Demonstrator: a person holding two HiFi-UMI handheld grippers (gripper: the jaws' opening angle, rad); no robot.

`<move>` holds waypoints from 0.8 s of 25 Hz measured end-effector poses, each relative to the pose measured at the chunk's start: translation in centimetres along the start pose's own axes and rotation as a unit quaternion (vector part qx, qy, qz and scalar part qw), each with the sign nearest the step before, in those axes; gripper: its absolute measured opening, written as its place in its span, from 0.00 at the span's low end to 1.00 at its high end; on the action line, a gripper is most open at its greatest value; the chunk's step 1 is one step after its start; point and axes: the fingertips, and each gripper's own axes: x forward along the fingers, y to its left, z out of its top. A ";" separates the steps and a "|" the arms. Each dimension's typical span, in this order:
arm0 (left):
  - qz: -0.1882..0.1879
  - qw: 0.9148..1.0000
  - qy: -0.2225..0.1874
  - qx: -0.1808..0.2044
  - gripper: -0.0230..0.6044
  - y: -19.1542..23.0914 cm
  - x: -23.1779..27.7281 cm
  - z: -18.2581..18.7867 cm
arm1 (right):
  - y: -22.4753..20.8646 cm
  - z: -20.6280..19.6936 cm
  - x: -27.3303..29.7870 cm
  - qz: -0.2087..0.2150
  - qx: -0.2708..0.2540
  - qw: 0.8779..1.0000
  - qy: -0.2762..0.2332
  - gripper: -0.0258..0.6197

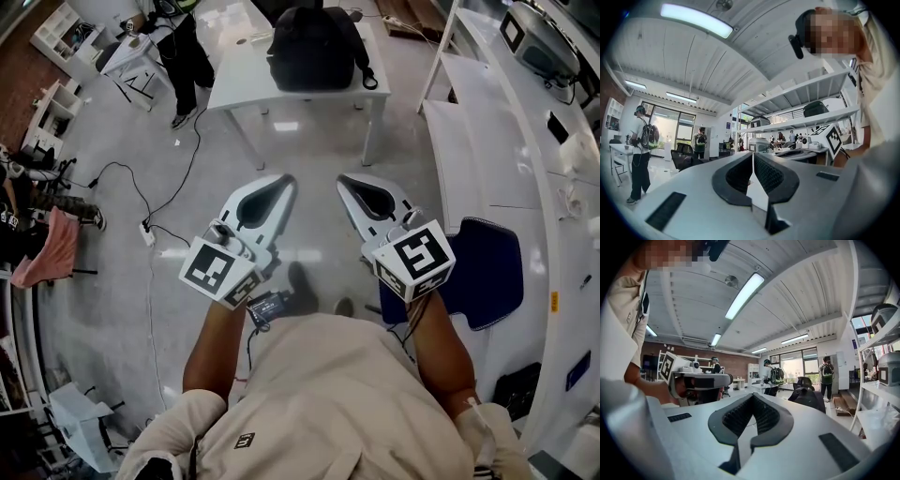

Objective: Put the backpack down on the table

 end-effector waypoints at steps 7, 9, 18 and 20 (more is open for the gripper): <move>-0.001 1.000 0.008 -0.009 0.07 1.3 0.1 -0.8 | -0.4 -0.4 1.2 -0.001 0.008 1.000 0.006 0.08; -0.001 1.000 0.010 -0.011 0.07 1.9 0.1 -1.1 | -0.4 -0.8 1.8 0.000 0.010 1.000 0.009 0.08; -0.002 1.000 0.014 -0.020 0.07 5.9 0.6 -1.9 | -1.4 -1.2 5.6 -0.004 0.012 1.000 0.019 0.08; -0.003 1.000 0.016 -0.023 0.07 7.1 0.8 -2.1 | -1.6 -1.3 6.7 -0.005 0.012 1.000 0.021 0.08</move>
